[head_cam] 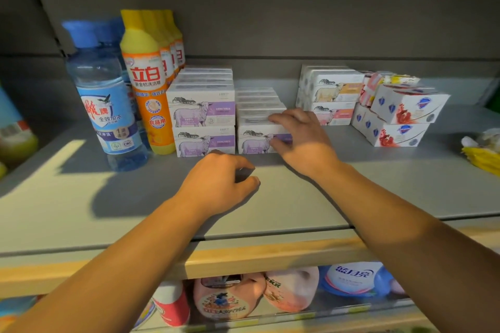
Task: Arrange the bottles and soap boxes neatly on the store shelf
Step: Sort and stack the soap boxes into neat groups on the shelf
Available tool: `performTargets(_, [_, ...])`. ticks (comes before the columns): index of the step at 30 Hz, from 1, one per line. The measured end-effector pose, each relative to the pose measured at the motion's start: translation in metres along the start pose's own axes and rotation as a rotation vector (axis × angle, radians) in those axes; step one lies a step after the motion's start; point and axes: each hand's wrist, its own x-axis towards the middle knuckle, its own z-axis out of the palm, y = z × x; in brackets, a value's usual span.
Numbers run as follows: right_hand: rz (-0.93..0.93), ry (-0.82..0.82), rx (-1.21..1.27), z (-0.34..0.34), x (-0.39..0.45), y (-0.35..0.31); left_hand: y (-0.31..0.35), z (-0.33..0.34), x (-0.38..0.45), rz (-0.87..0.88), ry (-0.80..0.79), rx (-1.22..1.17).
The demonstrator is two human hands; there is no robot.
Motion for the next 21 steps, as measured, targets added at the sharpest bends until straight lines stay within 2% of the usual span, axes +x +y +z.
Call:
performTargets(4, [0.109,0.019,0.095,-0.028,0.004,0.016,0.008,0.002,0.006,0.014,0.001,0.007])
performTargets(9, [0.215,0.134,-0.032,-0.063,0.018,0.056,0.024,0.010,0.024,0.057,-0.042,0.012])
performTargets(13, [0.188,0.162,-0.108,-0.068,0.039,0.080,0.032,0.018,0.033,0.082,-0.043,-0.051])
performTargets(18, [0.191,-0.024,-0.405,-0.067,0.078,0.104,0.027,0.021,0.034,0.104,-0.022,-0.089])
performTargets(21, [0.204,-0.091,-0.496,-0.065,0.092,0.113,0.026,0.023,0.037,0.114,-0.007,-0.082])
